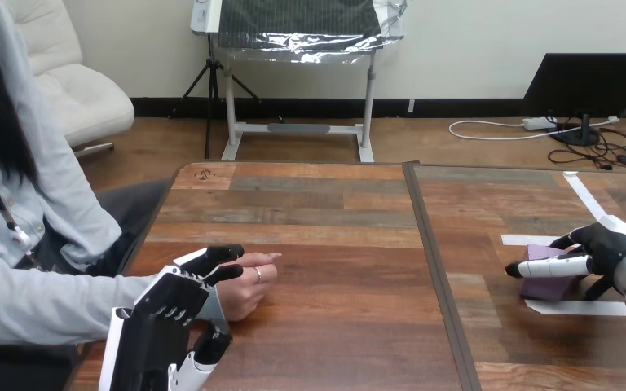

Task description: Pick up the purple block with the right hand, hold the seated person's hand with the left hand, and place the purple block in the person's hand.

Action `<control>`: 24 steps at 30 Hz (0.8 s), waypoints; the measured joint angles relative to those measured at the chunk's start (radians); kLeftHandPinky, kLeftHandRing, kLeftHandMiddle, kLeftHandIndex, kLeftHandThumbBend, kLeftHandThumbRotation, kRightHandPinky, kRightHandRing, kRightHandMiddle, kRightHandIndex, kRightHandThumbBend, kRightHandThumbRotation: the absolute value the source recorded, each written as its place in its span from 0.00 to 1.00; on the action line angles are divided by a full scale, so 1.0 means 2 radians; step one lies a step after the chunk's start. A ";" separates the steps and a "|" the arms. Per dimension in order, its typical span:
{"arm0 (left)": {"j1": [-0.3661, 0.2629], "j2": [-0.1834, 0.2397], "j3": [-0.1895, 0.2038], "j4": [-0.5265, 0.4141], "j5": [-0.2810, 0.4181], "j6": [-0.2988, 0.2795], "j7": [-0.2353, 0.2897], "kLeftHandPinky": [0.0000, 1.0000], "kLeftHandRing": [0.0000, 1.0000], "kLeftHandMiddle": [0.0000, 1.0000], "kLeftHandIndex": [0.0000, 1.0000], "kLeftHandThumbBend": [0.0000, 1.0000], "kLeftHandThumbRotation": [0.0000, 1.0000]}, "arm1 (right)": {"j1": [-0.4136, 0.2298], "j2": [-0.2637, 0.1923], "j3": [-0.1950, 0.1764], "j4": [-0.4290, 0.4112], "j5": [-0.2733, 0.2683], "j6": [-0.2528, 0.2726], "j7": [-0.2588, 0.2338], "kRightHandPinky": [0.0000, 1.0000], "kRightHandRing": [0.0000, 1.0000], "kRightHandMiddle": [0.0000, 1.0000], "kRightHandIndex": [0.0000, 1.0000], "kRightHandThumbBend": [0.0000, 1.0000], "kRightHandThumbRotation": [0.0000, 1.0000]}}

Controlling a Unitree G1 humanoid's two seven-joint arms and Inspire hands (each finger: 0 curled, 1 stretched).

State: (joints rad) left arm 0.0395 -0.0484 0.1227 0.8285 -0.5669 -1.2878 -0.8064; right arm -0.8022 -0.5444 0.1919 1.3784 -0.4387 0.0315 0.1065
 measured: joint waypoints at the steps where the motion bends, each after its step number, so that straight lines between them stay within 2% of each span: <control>1: 0.000 0.000 0.000 0.000 -0.001 0.000 -0.001 0.73 0.78 0.74 0.68 0.74 0.57 | 0.000 0.000 0.000 0.000 0.000 0.000 0.000 0.69 0.82 0.83 0.80 0.83 0.39; 15: 0.000 -0.001 0.001 0.000 -0.005 0.000 -0.006 0.74 0.78 0.73 0.68 0.73 0.57 | 0.000 0.000 0.002 0.000 -0.002 0.002 0.002 0.67 0.80 0.82 0.80 0.85 0.27; 17: 0.000 -0.001 0.002 0.000 -0.005 0.000 -0.006 0.74 0.78 0.73 0.68 0.72 0.57 | 0.000 0.000 0.002 0.000 -0.003 0.002 0.000 0.60 0.76 0.81 0.79 0.85 0.21; 22: 0.000 -0.001 0.002 0.000 -0.006 0.000 -0.007 0.75 0.78 0.73 0.68 0.72 0.57 | 0.000 0.001 0.002 0.000 -0.002 0.003 -0.004 0.54 0.69 0.78 0.76 0.84 0.11; 24: 0.000 -0.001 0.002 0.000 -0.006 0.000 -0.008 0.75 0.79 0.73 0.68 0.72 0.57 | 0.000 0.002 0.001 0.000 -0.002 0.004 -0.006 0.49 0.63 0.75 0.74 0.84 0.07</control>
State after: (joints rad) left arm 0.0395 -0.0507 0.1269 0.8277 -0.5797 -1.2874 -0.8217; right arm -0.8020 -0.5408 0.1939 1.3783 -0.4423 0.0389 0.0953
